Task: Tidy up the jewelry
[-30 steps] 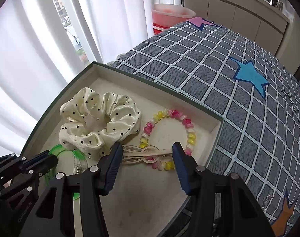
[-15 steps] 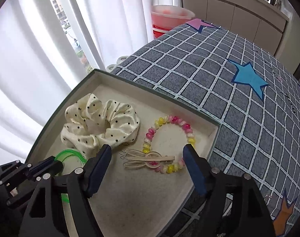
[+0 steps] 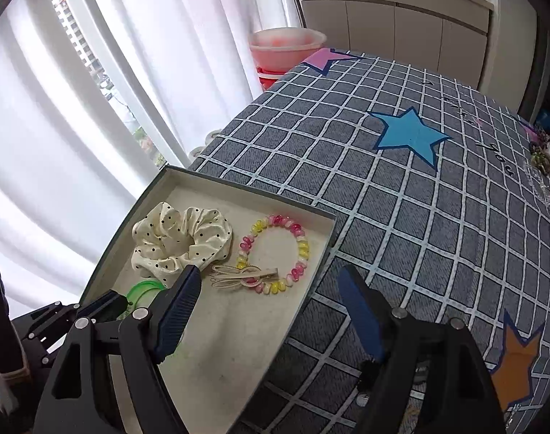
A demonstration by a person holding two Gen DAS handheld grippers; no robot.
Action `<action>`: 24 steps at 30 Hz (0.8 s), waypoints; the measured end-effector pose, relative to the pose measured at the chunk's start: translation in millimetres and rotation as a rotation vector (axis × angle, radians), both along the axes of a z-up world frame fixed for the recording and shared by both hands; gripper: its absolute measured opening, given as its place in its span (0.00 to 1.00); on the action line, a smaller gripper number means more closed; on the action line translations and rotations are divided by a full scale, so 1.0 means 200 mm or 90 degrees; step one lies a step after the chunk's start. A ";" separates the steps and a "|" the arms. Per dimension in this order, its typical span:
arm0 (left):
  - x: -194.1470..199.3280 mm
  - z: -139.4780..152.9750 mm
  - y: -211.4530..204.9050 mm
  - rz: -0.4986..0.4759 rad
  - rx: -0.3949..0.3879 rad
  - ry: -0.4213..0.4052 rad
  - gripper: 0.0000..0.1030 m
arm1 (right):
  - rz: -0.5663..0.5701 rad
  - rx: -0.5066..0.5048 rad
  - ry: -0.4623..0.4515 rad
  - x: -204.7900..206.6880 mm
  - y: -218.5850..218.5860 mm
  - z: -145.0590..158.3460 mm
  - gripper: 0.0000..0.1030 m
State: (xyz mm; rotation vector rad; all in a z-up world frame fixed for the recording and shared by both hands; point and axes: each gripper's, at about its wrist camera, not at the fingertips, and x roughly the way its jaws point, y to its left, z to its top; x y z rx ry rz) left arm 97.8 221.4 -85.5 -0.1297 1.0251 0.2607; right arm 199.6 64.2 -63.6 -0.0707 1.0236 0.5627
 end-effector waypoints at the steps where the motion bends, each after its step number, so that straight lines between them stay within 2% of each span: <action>1: -0.01 0.01 0.00 -0.001 0.001 -0.002 0.15 | -0.004 0.003 0.002 0.00 -0.01 0.00 0.78; 10: -0.06 0.06 -0.02 0.005 -0.001 -0.021 0.15 | -0.040 0.030 0.025 -0.06 -0.16 0.01 0.84; 12: -0.07 0.06 -0.02 0.004 -0.009 -0.021 0.15 | -0.046 0.030 0.026 -0.09 -0.19 0.02 0.89; 13: -0.07 0.06 -0.02 0.003 -0.010 -0.020 0.19 | -0.048 0.031 0.027 -0.11 -0.21 0.02 1.00; 14: -0.07 0.07 -0.02 0.003 -0.011 -0.020 0.69 | -0.048 0.033 0.028 -0.12 -0.22 0.02 1.00; 15: -0.08 0.07 -0.02 0.008 -0.010 -0.020 0.97 | -0.047 0.034 0.027 -0.14 -0.23 0.02 1.00; 17: -0.11 0.10 -0.03 0.023 0.017 -0.048 1.00 | -0.047 0.030 0.026 -0.18 -0.25 0.03 1.00; 24: -0.12 0.14 -0.10 -0.003 0.018 -0.052 1.00 | -0.063 0.036 0.022 -0.28 -0.34 0.05 1.00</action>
